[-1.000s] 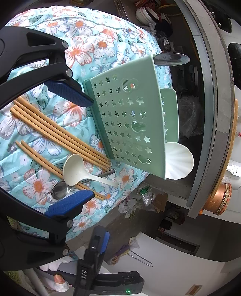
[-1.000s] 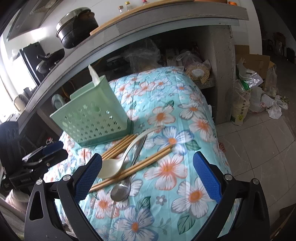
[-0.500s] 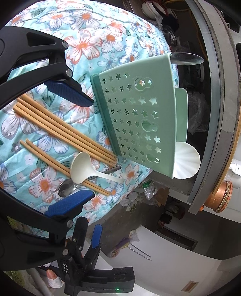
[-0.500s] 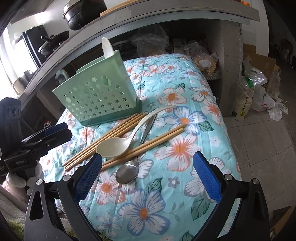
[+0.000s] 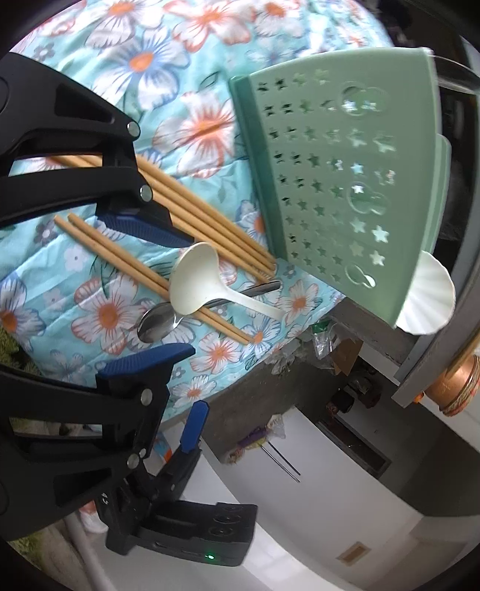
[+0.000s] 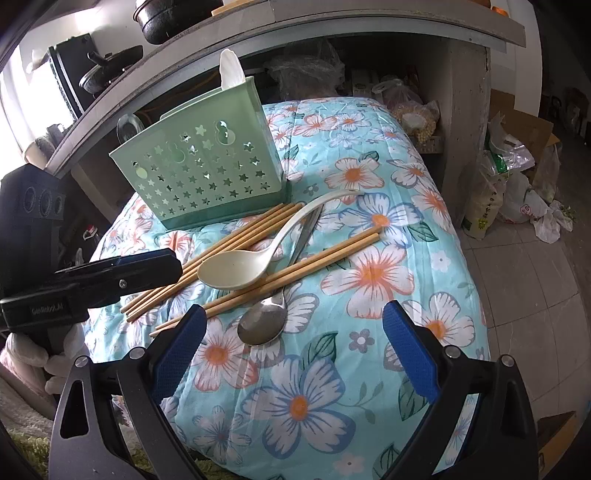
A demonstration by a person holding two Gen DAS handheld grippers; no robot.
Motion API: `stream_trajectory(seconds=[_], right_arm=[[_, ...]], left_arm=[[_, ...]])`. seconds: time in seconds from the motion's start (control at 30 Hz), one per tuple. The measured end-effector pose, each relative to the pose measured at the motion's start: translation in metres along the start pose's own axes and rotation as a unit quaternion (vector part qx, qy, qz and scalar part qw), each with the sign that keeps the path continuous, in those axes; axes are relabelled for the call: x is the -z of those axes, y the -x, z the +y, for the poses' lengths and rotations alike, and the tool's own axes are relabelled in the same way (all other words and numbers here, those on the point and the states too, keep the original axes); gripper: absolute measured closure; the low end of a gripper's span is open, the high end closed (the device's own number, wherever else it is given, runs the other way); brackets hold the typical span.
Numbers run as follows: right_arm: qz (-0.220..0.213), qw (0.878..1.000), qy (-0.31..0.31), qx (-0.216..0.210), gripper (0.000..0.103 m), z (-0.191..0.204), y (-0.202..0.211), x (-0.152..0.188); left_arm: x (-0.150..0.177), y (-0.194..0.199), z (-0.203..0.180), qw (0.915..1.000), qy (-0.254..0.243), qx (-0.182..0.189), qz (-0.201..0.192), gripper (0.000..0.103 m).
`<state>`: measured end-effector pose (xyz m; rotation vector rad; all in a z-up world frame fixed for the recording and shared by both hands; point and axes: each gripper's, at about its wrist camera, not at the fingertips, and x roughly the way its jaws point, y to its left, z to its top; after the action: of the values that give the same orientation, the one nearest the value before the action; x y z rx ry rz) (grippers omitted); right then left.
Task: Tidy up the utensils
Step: 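Move the left gripper to the white plastic spoon while the right approaches the small metal spoon, then close the left gripper on the white plastic spoon while the right grasps the small metal spoon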
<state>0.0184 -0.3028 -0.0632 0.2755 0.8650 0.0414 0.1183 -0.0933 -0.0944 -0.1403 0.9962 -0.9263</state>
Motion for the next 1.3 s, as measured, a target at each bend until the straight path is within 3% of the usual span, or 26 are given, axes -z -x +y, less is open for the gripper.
stream_trajectory(seconds=[0.17,0.5,0.73,0.97,1.3], right_arm=[[0.0,1.0,-0.009,-0.007,0.01,-0.007,-0.001,0.001],[0.0,0.999,-0.03,-0.022,0.01,-0.025,-0.005,0.006],[0.001,0.999,-0.027,-0.026,0.014,-0.03,-0.008,0.009],[-0.006,0.998,0.066,-0.017,0.031,-0.006,-0.005,0.014],[0.019,0.974,0.225,-0.019,0.063,0.042,-0.012,0.027]], left_arm=[[0.001,-0.015,0.009,0.9981,0.048,0.026,0.03,0.06],[0.0,-0.048,0.023,0.9902,0.125,0.037,0.05,0.063],[0.001,-0.056,0.033,0.9846,0.167,0.026,0.046,0.08],[-0.005,-0.043,0.033,0.9874,0.158,-0.003,0.014,0.097],[-0.009,-0.005,0.026,0.9916,0.115,-0.036,-0.047,0.099]])
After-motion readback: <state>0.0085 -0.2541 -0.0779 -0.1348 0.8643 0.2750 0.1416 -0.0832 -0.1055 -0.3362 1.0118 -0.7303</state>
